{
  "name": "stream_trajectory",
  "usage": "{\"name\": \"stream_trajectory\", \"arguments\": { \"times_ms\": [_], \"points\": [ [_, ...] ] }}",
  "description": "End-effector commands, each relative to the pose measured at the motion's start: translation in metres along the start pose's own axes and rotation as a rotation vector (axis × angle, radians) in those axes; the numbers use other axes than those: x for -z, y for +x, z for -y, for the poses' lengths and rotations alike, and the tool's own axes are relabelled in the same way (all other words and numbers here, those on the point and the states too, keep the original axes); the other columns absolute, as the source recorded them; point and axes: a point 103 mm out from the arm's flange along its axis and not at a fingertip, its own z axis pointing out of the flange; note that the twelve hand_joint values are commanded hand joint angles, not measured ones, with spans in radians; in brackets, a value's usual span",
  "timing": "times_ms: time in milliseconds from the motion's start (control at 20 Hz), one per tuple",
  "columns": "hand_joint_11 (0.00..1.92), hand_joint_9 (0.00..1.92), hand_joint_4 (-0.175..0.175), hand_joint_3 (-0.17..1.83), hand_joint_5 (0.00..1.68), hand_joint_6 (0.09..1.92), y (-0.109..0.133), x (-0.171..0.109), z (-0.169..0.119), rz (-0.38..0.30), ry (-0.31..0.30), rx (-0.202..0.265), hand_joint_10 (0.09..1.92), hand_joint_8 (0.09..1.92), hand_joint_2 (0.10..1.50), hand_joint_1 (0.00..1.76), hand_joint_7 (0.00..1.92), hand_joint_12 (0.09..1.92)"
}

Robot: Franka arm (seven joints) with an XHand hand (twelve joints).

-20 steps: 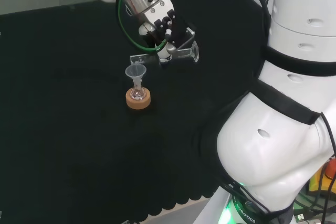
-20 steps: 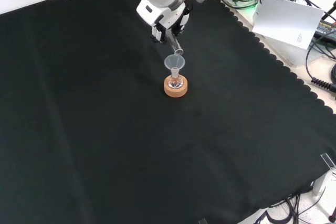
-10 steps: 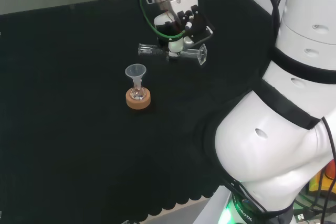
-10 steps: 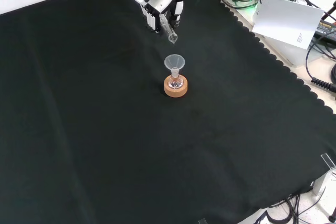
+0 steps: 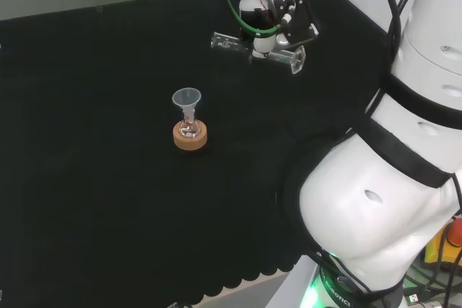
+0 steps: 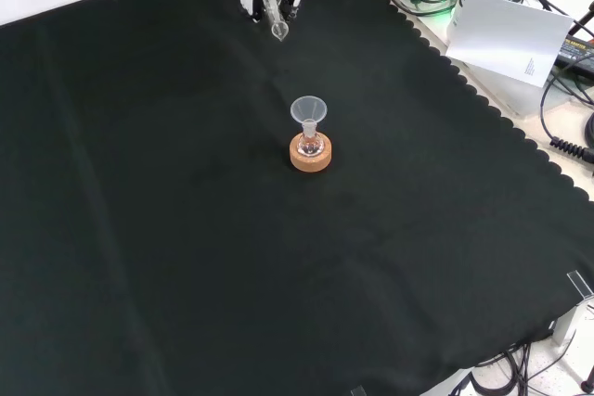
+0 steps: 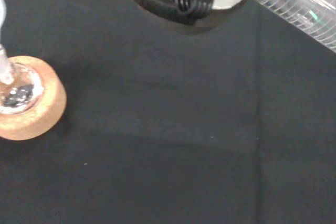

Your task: Pour the water from the graduated cylinder into the round-bottom flask.

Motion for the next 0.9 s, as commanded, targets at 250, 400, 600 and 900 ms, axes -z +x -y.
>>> {"name": "stream_trajectory", "arguments": {
  "times_ms": [250,400,600,900],
  "points": [
    [1.25,1.55,-0.175,0.0,1.3,0.45,0.0161,-0.0317,-0.0132,-0.353,-0.059,0.192,0.09,0.63,0.96,1.42,1.23,0.71],
    [1.25,1.55,-0.175,0.0,1.3,0.45,0.0151,-0.0319,-0.0135,-0.362,-0.062,0.198,0.09,0.63,0.96,1.42,1.22,0.71],
    [1.25,1.55,-0.175,0.0,1.29,0.45,0.0139,-0.0317,-0.0137,-0.368,-0.07,0.202,0.09,0.63,0.96,1.42,1.22,0.71],
    [1.25,1.55,-0.175,0.0,1.29,0.45,0.0162,-0.0317,-0.013,-0.364,-0.086,0.207,0.09,0.63,0.96,1.42,1.22,0.71]
  ]
}}
